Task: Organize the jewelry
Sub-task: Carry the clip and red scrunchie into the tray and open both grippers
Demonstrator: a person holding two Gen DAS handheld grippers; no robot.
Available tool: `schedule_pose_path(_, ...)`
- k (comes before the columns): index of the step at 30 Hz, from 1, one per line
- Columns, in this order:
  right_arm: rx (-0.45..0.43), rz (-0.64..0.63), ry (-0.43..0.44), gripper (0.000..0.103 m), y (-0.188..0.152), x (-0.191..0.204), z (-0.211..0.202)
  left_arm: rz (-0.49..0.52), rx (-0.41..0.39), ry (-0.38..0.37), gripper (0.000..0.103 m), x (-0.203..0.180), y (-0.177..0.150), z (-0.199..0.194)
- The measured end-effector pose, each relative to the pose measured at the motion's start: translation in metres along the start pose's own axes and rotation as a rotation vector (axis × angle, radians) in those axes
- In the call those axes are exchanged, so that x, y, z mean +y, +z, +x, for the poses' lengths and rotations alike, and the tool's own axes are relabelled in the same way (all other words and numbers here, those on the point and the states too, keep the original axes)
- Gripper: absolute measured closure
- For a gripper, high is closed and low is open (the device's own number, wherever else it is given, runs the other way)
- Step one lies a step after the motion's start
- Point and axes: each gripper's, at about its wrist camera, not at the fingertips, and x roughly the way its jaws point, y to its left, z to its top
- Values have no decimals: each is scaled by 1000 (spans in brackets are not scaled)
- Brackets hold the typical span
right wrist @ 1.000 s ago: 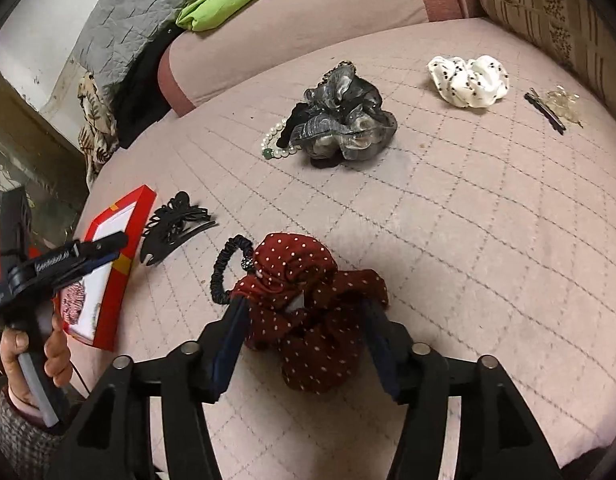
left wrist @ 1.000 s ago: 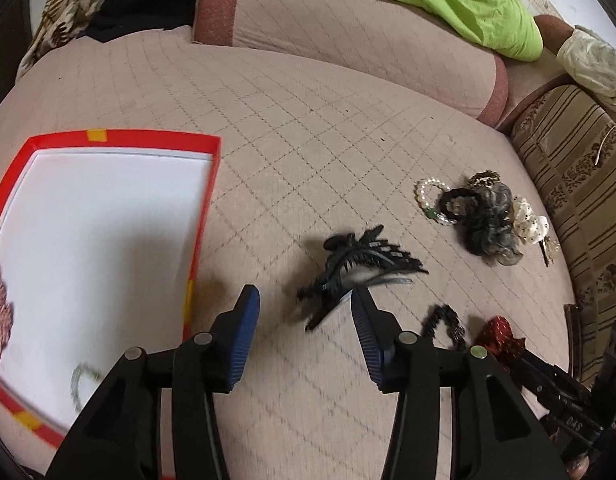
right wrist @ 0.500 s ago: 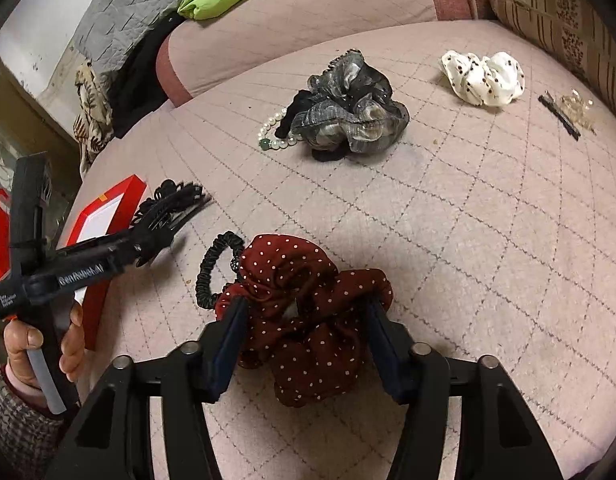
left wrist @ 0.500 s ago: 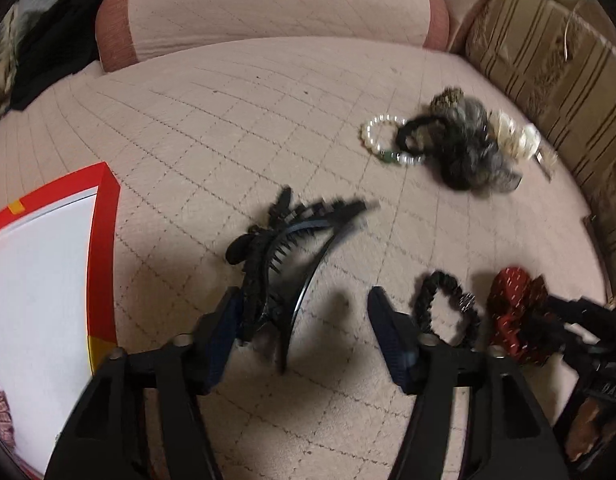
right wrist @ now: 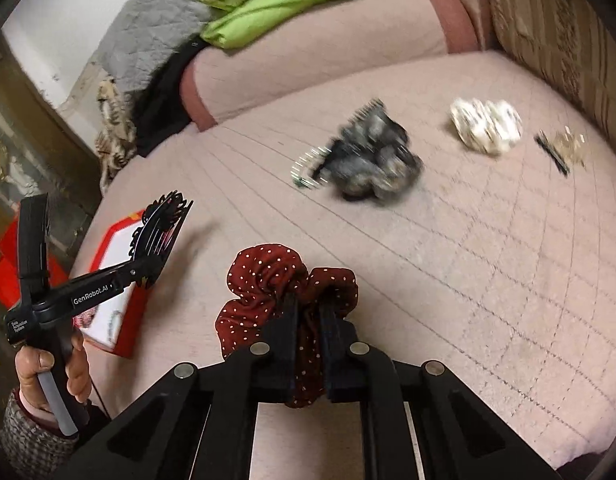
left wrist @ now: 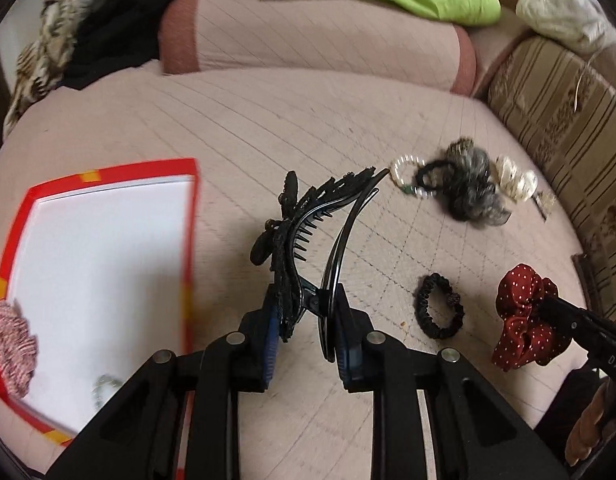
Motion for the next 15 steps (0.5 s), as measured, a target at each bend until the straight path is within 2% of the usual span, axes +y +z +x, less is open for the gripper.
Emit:
schedule_pose_path(5, -12, -101, 42, 93, 18, 48, -5, -70, -30, 39, 80, 43, 3, -27)
schedule_pose_path(7, -3, -133, 64, 93, 26, 69, -1, -109, -37, 83, 80, 71, 3, -36)
schedule_pose_path(15, 60, -251, 141, 93, 51, 162, 56, -209, -22, 225, 80, 163, 8, -40)
